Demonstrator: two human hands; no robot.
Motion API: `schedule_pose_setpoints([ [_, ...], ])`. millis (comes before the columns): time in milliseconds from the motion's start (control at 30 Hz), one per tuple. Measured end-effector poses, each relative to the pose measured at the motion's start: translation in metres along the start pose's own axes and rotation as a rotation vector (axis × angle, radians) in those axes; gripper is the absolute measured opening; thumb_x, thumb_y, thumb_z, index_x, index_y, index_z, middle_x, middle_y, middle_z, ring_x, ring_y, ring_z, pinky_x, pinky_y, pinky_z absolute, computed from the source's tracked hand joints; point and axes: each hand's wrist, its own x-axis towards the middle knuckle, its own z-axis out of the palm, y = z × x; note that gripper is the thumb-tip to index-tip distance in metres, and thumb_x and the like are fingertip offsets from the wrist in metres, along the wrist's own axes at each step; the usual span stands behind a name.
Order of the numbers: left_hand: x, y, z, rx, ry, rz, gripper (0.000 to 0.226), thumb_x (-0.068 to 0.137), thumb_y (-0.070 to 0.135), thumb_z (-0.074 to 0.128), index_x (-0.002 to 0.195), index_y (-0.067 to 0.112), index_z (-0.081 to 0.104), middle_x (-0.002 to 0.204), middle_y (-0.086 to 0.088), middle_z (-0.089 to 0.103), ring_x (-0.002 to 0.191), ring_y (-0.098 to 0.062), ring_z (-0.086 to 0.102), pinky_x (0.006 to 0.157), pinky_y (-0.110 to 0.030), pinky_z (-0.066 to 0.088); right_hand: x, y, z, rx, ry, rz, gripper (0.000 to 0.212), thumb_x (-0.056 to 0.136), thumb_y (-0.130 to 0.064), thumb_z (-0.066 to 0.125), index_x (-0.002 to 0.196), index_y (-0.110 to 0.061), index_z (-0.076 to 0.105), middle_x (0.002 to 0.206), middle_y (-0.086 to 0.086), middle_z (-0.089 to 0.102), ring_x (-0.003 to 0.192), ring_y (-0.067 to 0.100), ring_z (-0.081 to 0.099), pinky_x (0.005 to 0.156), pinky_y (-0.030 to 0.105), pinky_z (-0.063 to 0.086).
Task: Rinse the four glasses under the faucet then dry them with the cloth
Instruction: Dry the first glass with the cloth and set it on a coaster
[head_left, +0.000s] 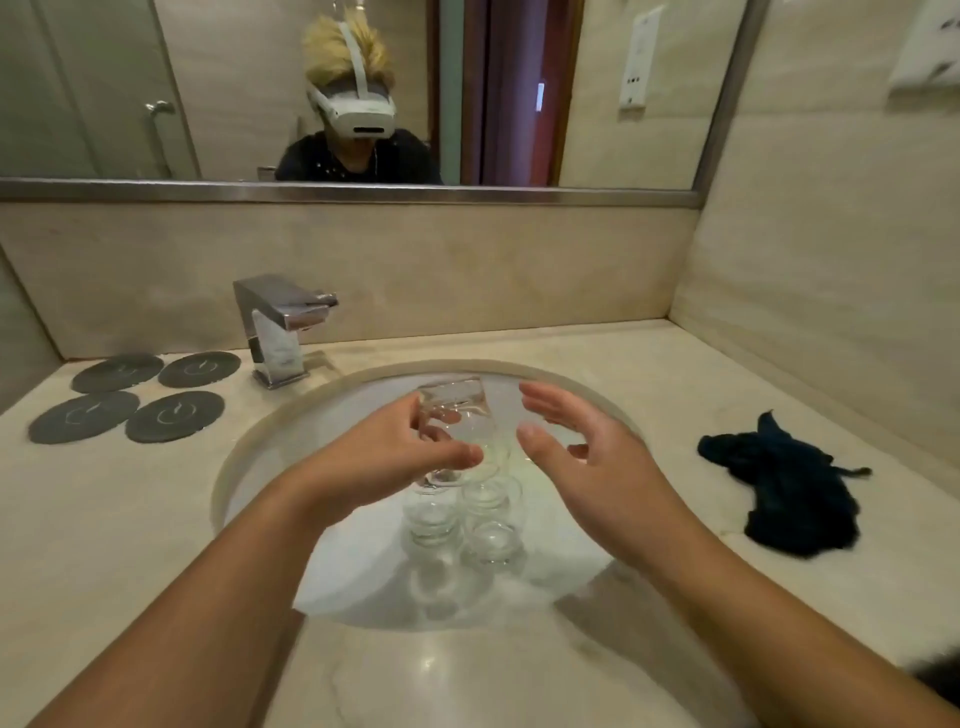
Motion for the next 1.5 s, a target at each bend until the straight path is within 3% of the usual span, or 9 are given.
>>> schedule_pose_setpoints([
  [133,0.0,0.014,0.026,0.203,0.061,0.065,0.054,0.076,0.051,0.092,0.118,0.037,0.062,0.114,0.005,0.071,0.102,-0.012,0.072,0.088,-0.032,0.059,-0.04,0.02,-0.052,-0.317,0.019,0.011,0.044,0.1,-0.053,0.059,0.144,-0.049,0.055,0.149,-0.035,0.039,0.143,-0.012,0.029,0.117,0.019,0.023],
  [300,-0.001,0.035,0.055,0.2,0.131,0.11,0.06,0.067,0.06,0.091,0.114,0.037,0.063,0.111,0.009,0.068,0.099,-0.005,0.07,0.083,-0.038,0.06,-0.053,0.055,-0.101,-0.539,0.198,0.068,0.044,0.099,-0.047,0.061,0.142,-0.038,0.06,0.167,-0.007,0.037,0.157,0.016,0.024,0.129,0.05,0.021],
  [500,0.016,0.063,0.091,0.274,0.129,0.186,0.044,0.081,0.042,0.09,0.115,0.042,0.062,0.108,0.022,0.061,0.098,-0.002,0.065,0.07,-0.023,0.048,-0.042,0.096,-0.14,-0.685,0.2,0.332,0.057,0.104,-0.047,0.058,0.158,-0.039,0.042,0.168,0.008,0.033,0.155,0.03,0.023,0.124,0.049,0.022],
  [667,0.029,0.041,0.103,0.277,0.196,0.144,0.055,0.077,0.049,0.091,0.121,0.034,0.062,0.118,0.008,0.062,0.101,-0.006,0.067,0.077,-0.029,0.052,-0.031,0.117,-0.142,-0.531,0.227,0.21,0.043,0.104,-0.019,0.061,0.144,-0.035,0.059,0.12,0.0,0.054,0.125,0.026,0.049,0.098,0.029,0.036],
  [867,0.035,0.033,0.096,0.321,0.312,0.152,0.084,0.076,0.05,0.09,0.147,0.031,0.051,0.123,0.006,0.054,0.103,-0.006,0.063,0.084,-0.029,0.051,0.01,0.061,-0.113,0.068,0.393,-0.025,0.029,0.102,-0.019,0.063,0.123,-0.038,0.069,0.114,-0.021,0.072,0.11,0.0,0.066,0.095,0.026,0.055],
  [967,0.034,0.029,0.093,0.361,0.371,0.176,0.095,0.076,0.049,0.089,0.156,0.034,0.04,0.128,0.007,0.05,0.108,-0.008,0.058,0.09,-0.027,0.048,0.048,0.022,-0.082,0.307,0.27,-0.152,0.021,0.102,-0.02,0.064,0.117,-0.033,0.071,0.106,-0.017,0.075,0.102,0.003,0.071,0.079,0.023,0.058],
  [1100,0.032,0.023,0.085,0.306,0.4,0.216,0.076,0.065,0.062,0.079,0.133,0.04,0.051,0.124,0.013,0.057,0.108,-0.005,0.062,0.088,-0.027,0.054,0.081,0.016,-0.03,0.239,0.087,-0.206,0.017,0.09,-0.032,0.069,0.107,-0.031,0.071,0.104,-0.009,0.075,0.101,0.01,0.071,0.088,0.034,0.06],
  [1367,0.033,0.024,0.088,0.276,0.454,0.274,0.066,0.071,0.039,0.085,0.125,0.049,0.047,0.118,0.022,0.052,0.106,0.004,0.055,0.084,-0.017,0.052,0.095,0.044,-0.022,0.758,-0.028,-0.006,0.014,0.102,-0.014,0.065,0.115,-0.01,0.068,0.098,0.002,0.073,0.089,0.013,0.07,0.071,0.024,0.056],
  [1500,0.028,0.031,0.088,0.194,0.477,0.261,0.061,0.074,0.044,0.085,0.118,0.059,0.046,0.114,0.022,0.061,0.101,0.006,0.06,0.081,-0.01,0.05,0.102,0.054,-0.022,1.025,-0.038,0.213,0.038,0.096,-0.025,0.068,0.128,-0.003,0.066,0.109,0.013,0.074,0.095,0.023,0.071,0.073,0.032,0.055],
])
